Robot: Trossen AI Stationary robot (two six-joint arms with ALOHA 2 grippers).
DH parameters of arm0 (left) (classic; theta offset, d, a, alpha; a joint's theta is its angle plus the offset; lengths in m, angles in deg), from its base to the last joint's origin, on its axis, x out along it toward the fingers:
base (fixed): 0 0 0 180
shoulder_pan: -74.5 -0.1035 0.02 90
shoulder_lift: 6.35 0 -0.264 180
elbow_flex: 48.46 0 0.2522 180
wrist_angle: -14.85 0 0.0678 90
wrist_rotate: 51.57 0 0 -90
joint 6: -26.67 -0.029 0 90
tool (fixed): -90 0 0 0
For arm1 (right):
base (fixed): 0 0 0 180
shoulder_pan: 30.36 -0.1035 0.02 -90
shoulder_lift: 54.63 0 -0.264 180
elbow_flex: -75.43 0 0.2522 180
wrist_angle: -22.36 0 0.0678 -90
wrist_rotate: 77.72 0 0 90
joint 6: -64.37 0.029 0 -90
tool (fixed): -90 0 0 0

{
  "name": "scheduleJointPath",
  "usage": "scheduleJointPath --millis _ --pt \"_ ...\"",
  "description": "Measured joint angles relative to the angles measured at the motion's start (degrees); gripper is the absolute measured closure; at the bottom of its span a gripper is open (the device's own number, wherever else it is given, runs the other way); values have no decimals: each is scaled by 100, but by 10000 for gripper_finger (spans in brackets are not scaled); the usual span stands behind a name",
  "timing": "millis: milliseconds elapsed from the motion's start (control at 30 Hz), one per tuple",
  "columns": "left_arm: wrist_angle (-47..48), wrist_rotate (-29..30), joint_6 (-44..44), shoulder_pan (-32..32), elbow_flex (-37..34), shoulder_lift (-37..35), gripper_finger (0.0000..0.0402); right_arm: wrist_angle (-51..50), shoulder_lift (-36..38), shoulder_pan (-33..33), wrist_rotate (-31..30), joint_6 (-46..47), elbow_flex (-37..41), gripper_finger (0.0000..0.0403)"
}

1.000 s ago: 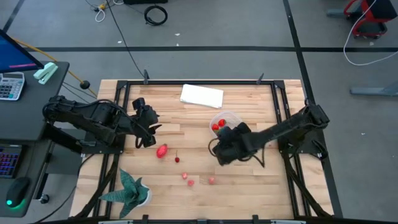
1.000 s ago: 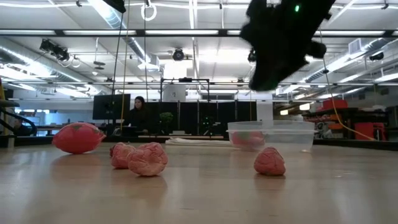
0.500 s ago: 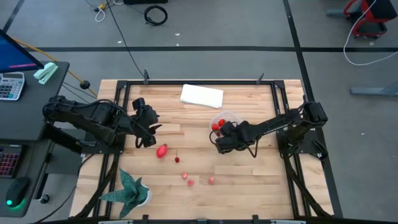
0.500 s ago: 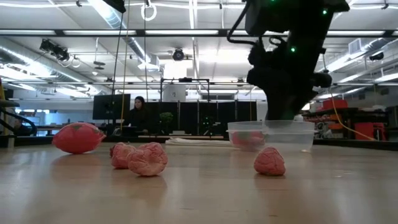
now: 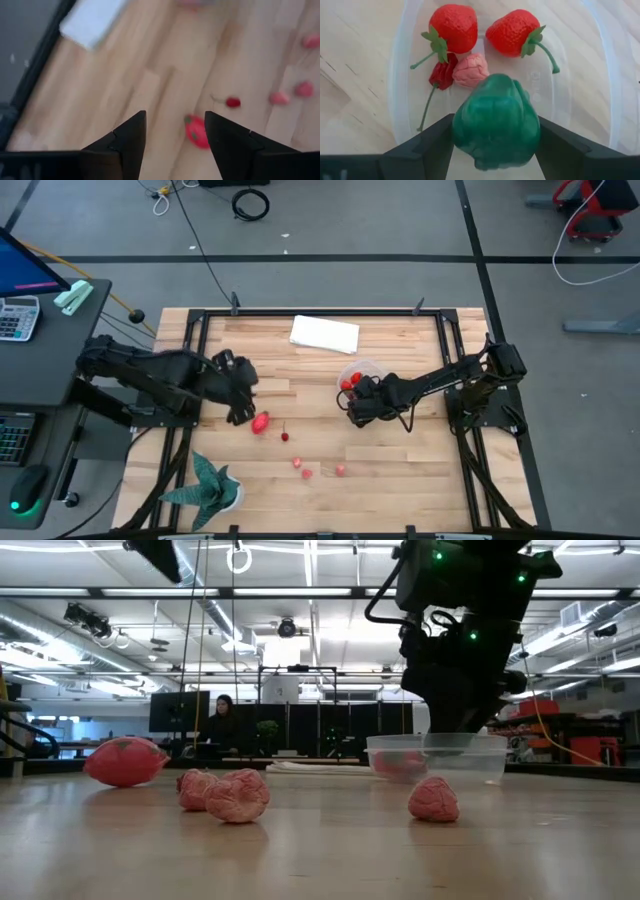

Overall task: Pick and placing Produce into tupperware
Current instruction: Put the green bell pepper into the transparent bin, then put the pink dragonfruit into the transparent bin

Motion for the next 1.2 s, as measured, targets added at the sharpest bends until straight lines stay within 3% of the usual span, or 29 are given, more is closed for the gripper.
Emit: scheduleJointPath --millis 233,467,600,733,867,1000,1200 --pt "270 -290 433 287 1 648 186 1 0 124 516 -311 0 139" --pt "272 -359 591 477 1 1302 187 15 12 149 220 -639 -20 135" --pt "269 -936 593 486 -2 1684 180 -43 147 149 206 -744 -30 137" --pt "214 -1024 760 582 -2 2119 172 -54 491 133 196 -722 -33 137" --pt "36 -1558 932 564 -3 2552 161 -47 1032 70 142 -329 -33 137" --pt "-338 -1953 1246 566 -6 2932 148 -47 1570 -171 -473 -60 -33 137" --pt "-339 -1708 2109 540 -6 3267 135 -3 2068 -772 -1520 202 -33 137"
